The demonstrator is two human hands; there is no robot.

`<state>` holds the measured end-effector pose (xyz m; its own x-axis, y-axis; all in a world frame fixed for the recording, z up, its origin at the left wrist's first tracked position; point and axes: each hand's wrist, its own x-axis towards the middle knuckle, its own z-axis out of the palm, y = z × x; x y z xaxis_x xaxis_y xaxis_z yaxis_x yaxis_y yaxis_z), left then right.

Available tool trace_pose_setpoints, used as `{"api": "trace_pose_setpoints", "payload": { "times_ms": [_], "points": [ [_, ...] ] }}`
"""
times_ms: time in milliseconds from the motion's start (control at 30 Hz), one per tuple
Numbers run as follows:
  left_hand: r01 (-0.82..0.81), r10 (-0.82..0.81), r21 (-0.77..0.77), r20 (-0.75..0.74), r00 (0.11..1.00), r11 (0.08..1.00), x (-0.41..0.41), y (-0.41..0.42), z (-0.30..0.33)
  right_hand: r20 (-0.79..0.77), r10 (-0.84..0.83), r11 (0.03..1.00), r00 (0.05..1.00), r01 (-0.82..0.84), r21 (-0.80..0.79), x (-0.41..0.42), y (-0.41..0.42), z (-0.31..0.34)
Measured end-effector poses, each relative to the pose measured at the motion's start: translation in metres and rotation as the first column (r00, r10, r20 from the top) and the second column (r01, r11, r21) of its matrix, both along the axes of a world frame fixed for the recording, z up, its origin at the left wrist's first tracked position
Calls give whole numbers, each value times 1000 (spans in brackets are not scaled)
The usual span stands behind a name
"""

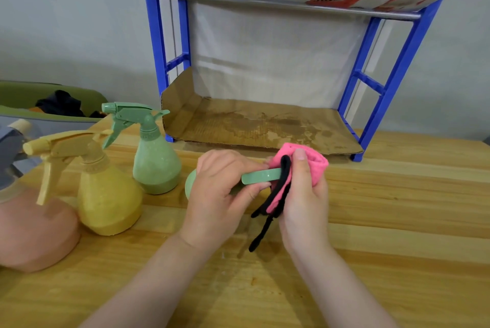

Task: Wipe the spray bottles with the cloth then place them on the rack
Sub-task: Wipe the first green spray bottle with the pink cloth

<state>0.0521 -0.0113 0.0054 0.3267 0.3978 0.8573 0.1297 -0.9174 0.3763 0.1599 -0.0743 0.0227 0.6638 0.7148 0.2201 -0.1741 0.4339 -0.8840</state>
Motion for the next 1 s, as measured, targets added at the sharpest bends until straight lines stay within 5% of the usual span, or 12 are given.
{"api": "trace_pose_setpoints", "payload": {
  "times_ms": [367,433,500,700,867,1000],
  "points": [
    [-27,27,-14,-7,1000,1000,-1,2,1,-304,144,988,942,-155,-10,9,-6,17],
    [8,-5,-80,31,999,997,0,1,2,-210,112,993,971,-115,0,8,-8,18],
    [86,-66,-208,102,993,974,-1,-1,5,56,62,998,997,-63,27,4,-9,14],
    [376,-191,-550,365,911,746,-4,-3,15,546,13,997,838,-51,54,4,-9,-4],
    [485,-242,-613,439,865,623,-5,-4,18,624,21,993,781,54,-101,13,-7,-4],
    [535,-293,-633,453,842,560,-7,0,18,608,182,978,773,-78,-193,22,-9,4]
  ]
}}
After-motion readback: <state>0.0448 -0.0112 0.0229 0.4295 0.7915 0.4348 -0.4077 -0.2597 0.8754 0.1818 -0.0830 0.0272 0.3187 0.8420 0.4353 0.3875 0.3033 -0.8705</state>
